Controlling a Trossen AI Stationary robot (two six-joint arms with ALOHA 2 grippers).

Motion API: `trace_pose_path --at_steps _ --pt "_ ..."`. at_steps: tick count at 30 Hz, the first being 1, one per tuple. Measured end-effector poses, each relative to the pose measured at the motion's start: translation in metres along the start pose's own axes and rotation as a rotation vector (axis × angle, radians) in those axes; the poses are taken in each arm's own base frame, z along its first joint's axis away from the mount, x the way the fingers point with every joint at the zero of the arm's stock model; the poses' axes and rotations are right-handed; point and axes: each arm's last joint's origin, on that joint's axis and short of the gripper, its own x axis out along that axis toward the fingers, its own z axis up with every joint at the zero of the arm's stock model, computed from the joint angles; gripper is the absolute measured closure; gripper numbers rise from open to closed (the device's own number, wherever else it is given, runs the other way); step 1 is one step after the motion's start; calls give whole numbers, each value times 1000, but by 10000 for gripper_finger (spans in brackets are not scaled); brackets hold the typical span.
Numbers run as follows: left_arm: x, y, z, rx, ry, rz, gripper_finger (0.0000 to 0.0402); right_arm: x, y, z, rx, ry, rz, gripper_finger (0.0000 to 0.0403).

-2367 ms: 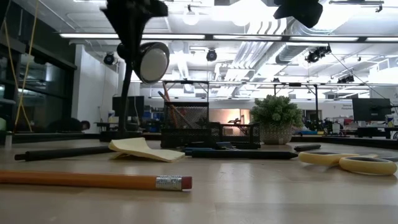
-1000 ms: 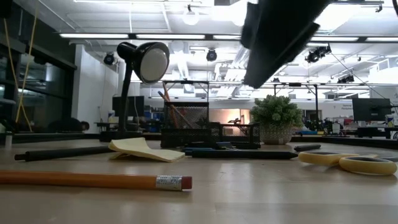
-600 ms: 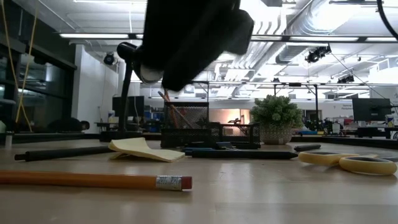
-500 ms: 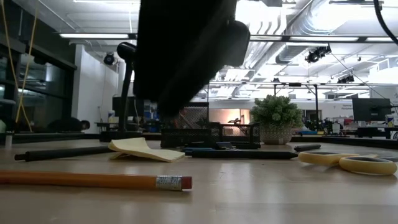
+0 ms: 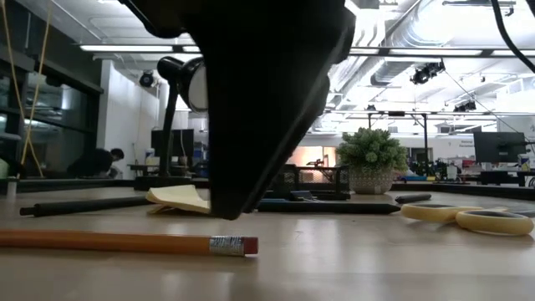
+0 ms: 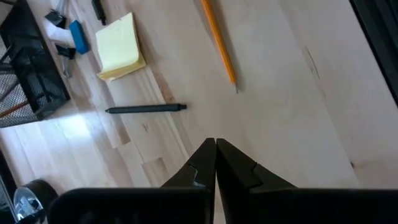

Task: Pick and place office supplies into organizer
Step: Put the orange pencil into the black desk organizer

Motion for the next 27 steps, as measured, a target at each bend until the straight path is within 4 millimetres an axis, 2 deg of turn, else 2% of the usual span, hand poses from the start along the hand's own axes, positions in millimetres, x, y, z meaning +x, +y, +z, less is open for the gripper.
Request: trace_pose_path --at_steps 15,27 --pt "0 2 -1 8 -14 55 396 0 -1 1 -21 -6 -2 266" --pt "0 3 0 8 -26 73 397 1 -9 6 -33 4 3 266"
